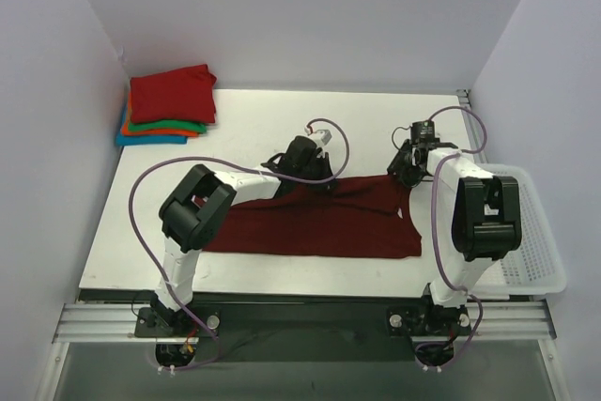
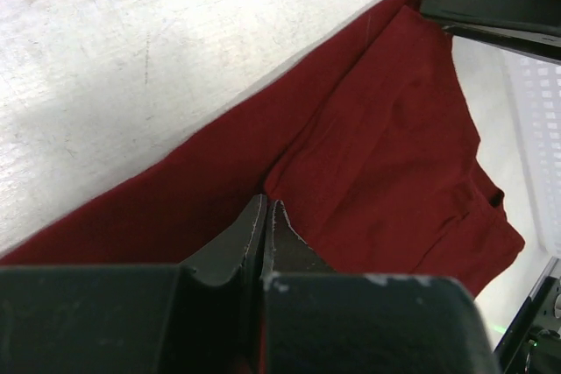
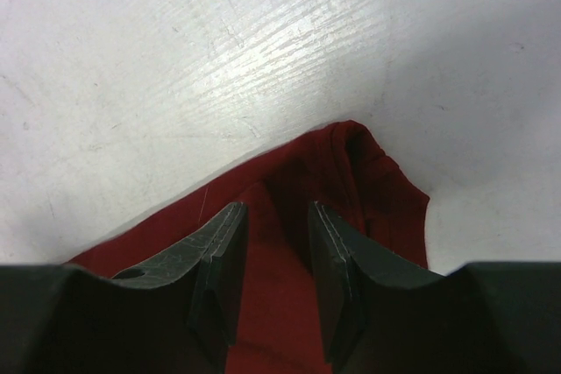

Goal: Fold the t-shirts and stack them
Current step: Fold the other side of the tshirt into a rectangle

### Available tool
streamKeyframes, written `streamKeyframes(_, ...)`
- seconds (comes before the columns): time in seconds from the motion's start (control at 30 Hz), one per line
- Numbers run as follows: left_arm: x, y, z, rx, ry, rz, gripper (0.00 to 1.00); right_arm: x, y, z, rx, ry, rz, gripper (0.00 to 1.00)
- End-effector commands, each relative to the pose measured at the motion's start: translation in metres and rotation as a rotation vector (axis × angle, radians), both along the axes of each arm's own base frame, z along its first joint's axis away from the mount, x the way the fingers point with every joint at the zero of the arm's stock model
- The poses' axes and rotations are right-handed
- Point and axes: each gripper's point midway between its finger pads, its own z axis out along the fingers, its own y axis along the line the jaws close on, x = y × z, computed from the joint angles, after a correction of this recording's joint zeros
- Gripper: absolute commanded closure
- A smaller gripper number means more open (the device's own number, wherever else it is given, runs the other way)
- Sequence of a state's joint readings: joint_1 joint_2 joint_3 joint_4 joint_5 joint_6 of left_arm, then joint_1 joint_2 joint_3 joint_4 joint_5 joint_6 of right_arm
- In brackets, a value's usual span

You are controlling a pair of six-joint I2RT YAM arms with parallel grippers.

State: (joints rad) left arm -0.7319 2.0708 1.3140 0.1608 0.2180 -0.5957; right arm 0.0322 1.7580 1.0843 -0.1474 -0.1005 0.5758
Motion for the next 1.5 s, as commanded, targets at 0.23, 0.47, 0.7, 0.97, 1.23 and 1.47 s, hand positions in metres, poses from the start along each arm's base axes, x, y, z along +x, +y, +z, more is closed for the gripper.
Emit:
streamKeyframes(0.23,-0.005,-0.014,0.042,-0.103,-0.081,-0.036,1.00,-0.011,0.008,0.011,0.057,-0.031,0.004,0.68)
streamKeyframes(0.47,-0.012,-0.011,0.044,-0.105,-0.071,-0.032,1.00,-0.025,0.013,0.024,0.094,-0.068,-0.001,0.96)
streamKeyframes(0.7,-0.032,-0.008,0.047,-0.116,-0.051,-0.040,1.00,-0.051,0.019,0.033,0.128,-0.084,0.006,1.00)
streamKeyframes(0.97,-0.061,0.003,0.054,-0.101,-0.027,-0.041,1.00,-0.089,0.025,0.040,0.151,-0.114,0.029,1.00)
streamKeyframes(1.23,-0.086,0.009,0.045,-0.065,-0.001,-0.070,1.00,-0.124,0.029,0.036,0.157,-0.118,0.040,1.00)
streamKeyframes(1.47,-0.103,0.016,0.028,-0.033,0.022,-0.059,1.00,-0.151,0.040,0.029,0.164,-0.112,0.058,1.00)
